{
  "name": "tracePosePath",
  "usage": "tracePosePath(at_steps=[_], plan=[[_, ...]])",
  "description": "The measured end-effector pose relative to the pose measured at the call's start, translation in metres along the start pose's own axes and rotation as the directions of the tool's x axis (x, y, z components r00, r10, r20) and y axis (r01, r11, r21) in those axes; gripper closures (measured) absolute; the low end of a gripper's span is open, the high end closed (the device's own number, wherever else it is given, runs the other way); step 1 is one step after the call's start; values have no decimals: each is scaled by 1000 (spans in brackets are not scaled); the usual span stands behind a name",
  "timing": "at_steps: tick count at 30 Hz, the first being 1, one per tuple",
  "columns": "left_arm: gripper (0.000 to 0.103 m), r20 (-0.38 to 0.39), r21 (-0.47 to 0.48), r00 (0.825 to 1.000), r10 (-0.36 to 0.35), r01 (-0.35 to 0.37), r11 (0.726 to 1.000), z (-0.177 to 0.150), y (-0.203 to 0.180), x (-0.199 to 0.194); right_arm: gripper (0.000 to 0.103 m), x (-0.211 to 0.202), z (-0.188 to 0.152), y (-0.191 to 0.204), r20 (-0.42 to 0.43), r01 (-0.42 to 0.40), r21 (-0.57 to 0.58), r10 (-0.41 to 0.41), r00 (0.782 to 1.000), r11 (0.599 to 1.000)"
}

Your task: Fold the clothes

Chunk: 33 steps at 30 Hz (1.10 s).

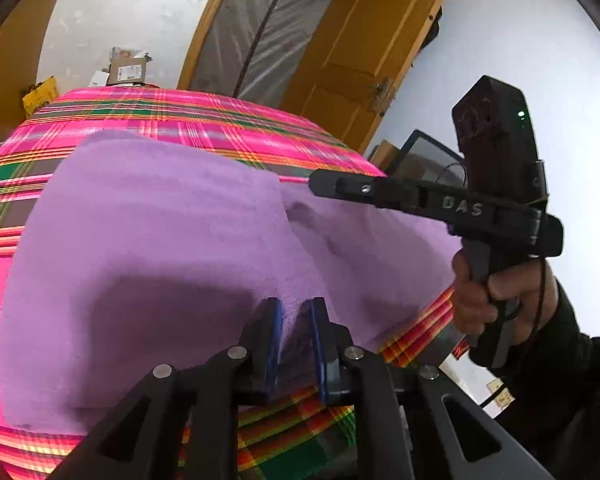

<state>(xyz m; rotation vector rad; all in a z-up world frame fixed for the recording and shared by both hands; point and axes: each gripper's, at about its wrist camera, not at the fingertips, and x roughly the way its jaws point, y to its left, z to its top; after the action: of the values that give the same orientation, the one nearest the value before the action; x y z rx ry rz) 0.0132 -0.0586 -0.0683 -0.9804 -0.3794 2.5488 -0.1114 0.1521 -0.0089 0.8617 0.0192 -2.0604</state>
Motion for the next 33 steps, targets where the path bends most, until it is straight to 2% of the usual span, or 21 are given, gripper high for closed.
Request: tracePosePath(at_steps=[3, 8, 11, 15, 19, 23, 27, 30, 33], plan=[[88, -9, -1, 1000, -3, 3, 1000, 1, 1, 3, 92, -4, -9, 2, -2, -19, -1, 19, 1000, 1000], [88, 8, 46, 999, 46, -47, 998, -3, -8, 2, 92, -3, -18, 16, -11, -44, -46, 44, 999, 998], [88, 15, 31, 999, 36, -37, 999, -4, -6, 1, 92, 0, -21, 30, -18, -62, -93, 61, 998, 994], [88, 19, 20, 1000, 20, -20, 1000, -5, -2, -3, 92, 8, -28, 43, -50, -46, -172, 38, 998, 984], [88, 19, 10, 1000, 25, -25, 1000, -3, 3, -19, 92, 12, -33, 42, -74, -30, -195, 16, 997, 980], [88, 60, -5, 995, 85, -85, 996, 4, 14, -41, 93, 17, -39, 34, -109, -31, -178, 11, 994, 984], [88, 99, -38, 982, 159, -156, 987, 19, 33, -59, 93, 19, -40, 28, -128, -48, -159, 28, 991, 986], [88, 111, -58, 971, 211, -206, 977, 38, 49, -67, 93, 19, -39, 27, -133, -48, -162, 27, 991, 986], [88, 103, -55, 967, 233, -228, 972, 62, 65, -67, 93, 19, -38, 27, -141, -56, -156, 34, 989, 986]])
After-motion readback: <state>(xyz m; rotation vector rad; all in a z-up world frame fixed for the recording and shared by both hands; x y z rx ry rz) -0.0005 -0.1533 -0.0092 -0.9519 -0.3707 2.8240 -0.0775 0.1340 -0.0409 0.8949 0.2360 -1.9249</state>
